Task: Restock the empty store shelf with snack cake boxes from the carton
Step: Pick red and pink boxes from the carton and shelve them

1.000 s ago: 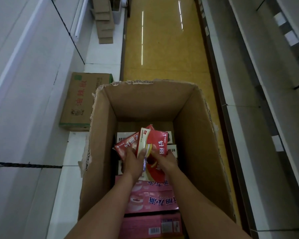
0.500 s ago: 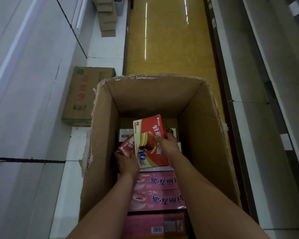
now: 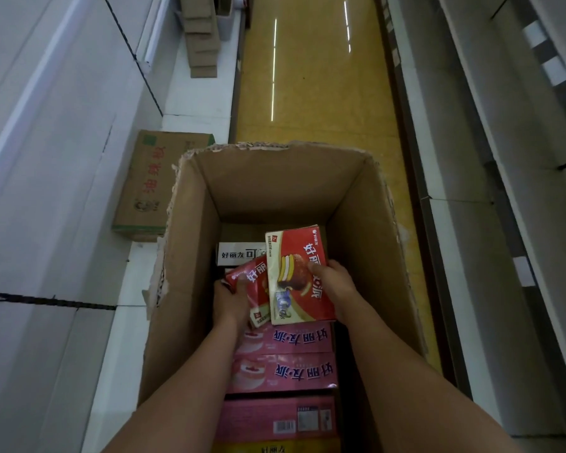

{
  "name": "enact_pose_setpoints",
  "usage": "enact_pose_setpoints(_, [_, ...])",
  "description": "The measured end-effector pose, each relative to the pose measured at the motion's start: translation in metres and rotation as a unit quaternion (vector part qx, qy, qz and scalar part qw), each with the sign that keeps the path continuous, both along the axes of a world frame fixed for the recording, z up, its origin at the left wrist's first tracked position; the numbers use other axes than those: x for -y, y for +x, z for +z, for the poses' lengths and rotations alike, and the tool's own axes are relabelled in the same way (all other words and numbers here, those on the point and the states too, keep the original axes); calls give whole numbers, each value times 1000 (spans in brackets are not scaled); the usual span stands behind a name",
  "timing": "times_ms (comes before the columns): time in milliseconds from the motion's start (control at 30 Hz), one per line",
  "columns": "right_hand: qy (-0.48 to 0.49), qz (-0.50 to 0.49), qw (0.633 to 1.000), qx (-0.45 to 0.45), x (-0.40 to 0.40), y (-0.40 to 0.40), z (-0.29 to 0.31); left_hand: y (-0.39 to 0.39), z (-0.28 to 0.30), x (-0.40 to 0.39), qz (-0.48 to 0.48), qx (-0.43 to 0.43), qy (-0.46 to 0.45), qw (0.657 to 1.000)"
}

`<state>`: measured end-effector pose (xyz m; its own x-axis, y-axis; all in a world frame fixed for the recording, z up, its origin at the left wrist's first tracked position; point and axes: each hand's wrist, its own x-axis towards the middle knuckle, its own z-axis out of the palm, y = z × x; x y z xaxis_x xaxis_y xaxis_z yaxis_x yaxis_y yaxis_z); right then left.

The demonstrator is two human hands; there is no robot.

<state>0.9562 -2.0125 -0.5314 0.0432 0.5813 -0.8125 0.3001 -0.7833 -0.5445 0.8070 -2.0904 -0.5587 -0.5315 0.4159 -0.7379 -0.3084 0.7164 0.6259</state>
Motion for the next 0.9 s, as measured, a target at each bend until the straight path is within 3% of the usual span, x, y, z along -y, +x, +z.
enact_pose_setpoints(133, [-14,45,999,-22,6,10,23,-3,20,-1,-31,-39,5,999])
enact_pose_setpoints(367, [36,124,991,-23,6,46,78,-6,75,4,-168,-125,18,978])
enact_pose_setpoints(533, [-28,236,969,-69,12,62,132,3,110,19,-174,-132,39,975])
enact_pose_setpoints(667, [-49,345,937,-37,22,73,168,14,143,33,-227,-53,61,971])
enact_pose_setpoints(800, [22,354,935,-7,30,83,198,28,172,44,-222,84,91,967])
enact_pose_setpoints(900, [99,350,931,21,39,87,221,34,189,51,-212,122,121,962])
